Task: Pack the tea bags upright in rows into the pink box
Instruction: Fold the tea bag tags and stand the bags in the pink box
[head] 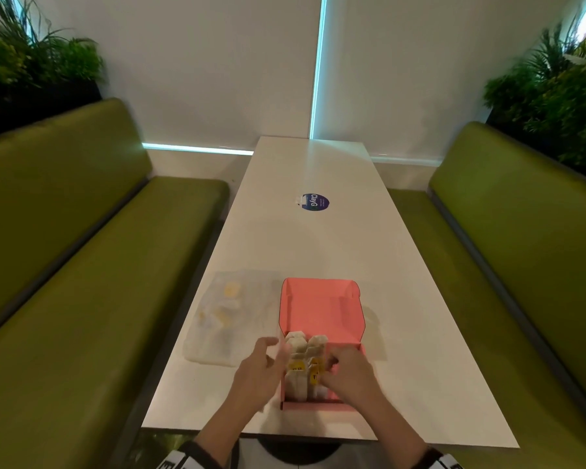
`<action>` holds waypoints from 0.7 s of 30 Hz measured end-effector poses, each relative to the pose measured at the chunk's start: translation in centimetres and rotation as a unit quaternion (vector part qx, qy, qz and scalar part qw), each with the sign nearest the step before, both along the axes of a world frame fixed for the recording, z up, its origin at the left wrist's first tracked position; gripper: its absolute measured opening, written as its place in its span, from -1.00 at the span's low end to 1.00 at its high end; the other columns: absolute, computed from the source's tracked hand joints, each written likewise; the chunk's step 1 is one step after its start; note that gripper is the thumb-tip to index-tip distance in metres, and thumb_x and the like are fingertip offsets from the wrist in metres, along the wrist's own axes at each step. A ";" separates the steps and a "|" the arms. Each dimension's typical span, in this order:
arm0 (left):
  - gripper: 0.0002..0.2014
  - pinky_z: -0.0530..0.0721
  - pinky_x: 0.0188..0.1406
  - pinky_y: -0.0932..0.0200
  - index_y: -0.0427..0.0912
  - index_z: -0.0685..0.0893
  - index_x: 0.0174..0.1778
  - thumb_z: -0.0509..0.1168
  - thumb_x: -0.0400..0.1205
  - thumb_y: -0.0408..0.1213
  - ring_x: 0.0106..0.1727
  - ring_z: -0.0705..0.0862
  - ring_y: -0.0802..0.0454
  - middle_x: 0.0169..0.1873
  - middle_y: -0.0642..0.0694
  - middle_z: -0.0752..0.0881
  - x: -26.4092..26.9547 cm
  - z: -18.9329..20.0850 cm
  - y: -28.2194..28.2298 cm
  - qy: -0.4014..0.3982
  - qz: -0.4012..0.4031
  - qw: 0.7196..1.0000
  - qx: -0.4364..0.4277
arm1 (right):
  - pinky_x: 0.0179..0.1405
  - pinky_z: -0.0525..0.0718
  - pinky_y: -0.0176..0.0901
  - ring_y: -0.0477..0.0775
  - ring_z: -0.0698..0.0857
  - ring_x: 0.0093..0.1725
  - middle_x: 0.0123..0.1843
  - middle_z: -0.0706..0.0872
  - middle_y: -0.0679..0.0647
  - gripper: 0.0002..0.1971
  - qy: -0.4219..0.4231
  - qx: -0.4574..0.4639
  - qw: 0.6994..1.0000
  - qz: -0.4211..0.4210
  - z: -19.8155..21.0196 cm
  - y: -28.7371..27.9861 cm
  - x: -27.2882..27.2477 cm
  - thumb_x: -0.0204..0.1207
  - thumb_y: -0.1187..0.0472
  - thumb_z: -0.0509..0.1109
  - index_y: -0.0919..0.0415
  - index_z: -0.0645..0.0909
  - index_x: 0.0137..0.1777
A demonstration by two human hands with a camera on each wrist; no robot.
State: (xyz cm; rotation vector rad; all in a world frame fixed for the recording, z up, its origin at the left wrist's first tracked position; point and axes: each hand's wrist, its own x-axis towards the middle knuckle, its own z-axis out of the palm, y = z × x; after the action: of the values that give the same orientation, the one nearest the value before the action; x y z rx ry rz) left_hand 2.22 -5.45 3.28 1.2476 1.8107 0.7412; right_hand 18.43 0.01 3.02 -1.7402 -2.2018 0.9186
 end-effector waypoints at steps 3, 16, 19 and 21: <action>-0.47 0.53 -0.58 0.28 0.16 0.36 0.31 -0.23 0.56 0.29 -0.30 0.56 0.09 -0.03 -0.14 0.60 0.5 2.1 0.5 -0.200 0.044 0.978 0.042 | -0.27 0.47 -0.55 -0.22 0.58 -0.20 -0.22 0.59 -0.18 -0.79 0.116 0.021 0.993 0.015 2.7 -0.5 0.0 0.44 0.20 0.46 -0.03 0.53 -0.34; -0.39 0.67 0.15 -0.29 0.18 0.54 0.32 -0.13 0.48 0.32 0.27 0.60 -0.17 0.25 -0.13 0.57 2.1 2.9 1.2 -0.436 0.080 0.884 0.152 | -0.27 0.67 -0.20 -0.10 0.62 -0.40 -0.27 0.66 -0.08 -0.85 0.248 -0.015 0.968 0.016 4.5 -1.7 -2.0 0.43 0.30 0.49 0.07 0.58 -0.20; -0.41 0.74 -0.02 -0.06 0.07 0.48 0.38 -0.08 0.54 0.27 0.16 0.64 -0.08 0.20 -0.14 0.58 1.8 2.6 1.3 -0.434 0.069 0.887 0.144 | -0.20 0.70 -0.13 -0.11 0.64 -0.35 -0.31 0.67 -0.09 -0.79 0.270 -0.006 0.963 -0.009 4.6 -1.4 -1.7 0.45 0.32 0.47 0.02 0.58 -0.31; -0.55 0.72 -0.03 0.10 0.00 0.54 0.31 0.05 0.64 0.16 0.13 0.67 -0.04 0.14 -0.14 0.64 1.6 2.3 1.1 -0.382 0.053 0.911 0.146 | -0.27 0.67 -0.19 -0.12 0.63 -0.39 -0.31 0.67 -0.06 -0.82 0.286 -0.015 0.958 -0.027 4.7 -1.2 -1.5 0.47 0.29 0.46 0.04 0.59 -0.29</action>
State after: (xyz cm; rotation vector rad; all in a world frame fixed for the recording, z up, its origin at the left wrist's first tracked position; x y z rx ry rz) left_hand 3.79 -4.30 5.58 0.8462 1.1429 1.3749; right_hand 16.90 -1.18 7.72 -1.3126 -1.7596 1.2538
